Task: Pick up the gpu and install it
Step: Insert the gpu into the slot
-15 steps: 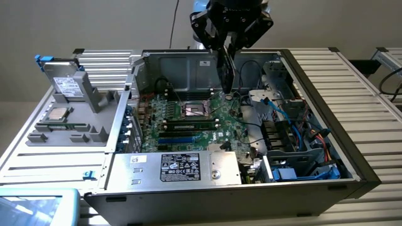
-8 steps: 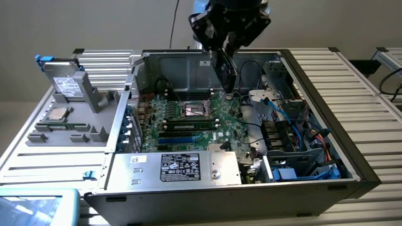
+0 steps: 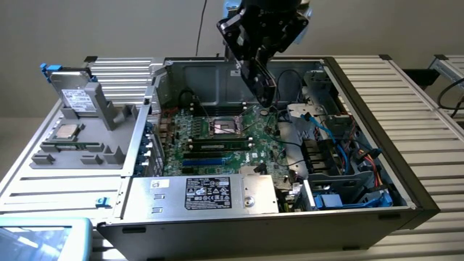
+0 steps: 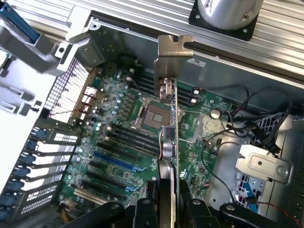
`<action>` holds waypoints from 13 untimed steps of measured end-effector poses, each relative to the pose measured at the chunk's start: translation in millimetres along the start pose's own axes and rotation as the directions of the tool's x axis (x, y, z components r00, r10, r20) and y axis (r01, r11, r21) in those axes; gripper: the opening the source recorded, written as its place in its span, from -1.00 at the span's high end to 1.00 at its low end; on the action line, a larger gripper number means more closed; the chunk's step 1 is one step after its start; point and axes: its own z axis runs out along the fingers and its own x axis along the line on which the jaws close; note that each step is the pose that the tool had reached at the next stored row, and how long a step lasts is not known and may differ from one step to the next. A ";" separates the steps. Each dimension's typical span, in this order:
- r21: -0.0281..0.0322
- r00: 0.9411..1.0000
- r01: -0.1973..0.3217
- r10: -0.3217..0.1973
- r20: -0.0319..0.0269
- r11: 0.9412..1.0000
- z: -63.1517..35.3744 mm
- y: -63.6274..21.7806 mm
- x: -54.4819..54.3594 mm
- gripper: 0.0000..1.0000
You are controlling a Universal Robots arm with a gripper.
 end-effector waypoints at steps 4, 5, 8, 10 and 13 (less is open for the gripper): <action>-0.002 0.997 0.072 -0.072 -0.012 0.997 0.6 -0.1 0.0 0.44; -0.003 0.996 0.089 -0.089 -0.015 0.996 0.8 -0.1 0.0 0.44; -0.004 0.989 0.142 -0.143 -0.025 0.990 1.3 -0.2 0.0 0.44; -0.005 0.984 0.177 -0.177 -0.031 0.984 1.6 -0.3 0.0 0.44; -0.006 0.972 0.231 -0.231 -0.041 0.973 2.1 -0.4 0.0 0.44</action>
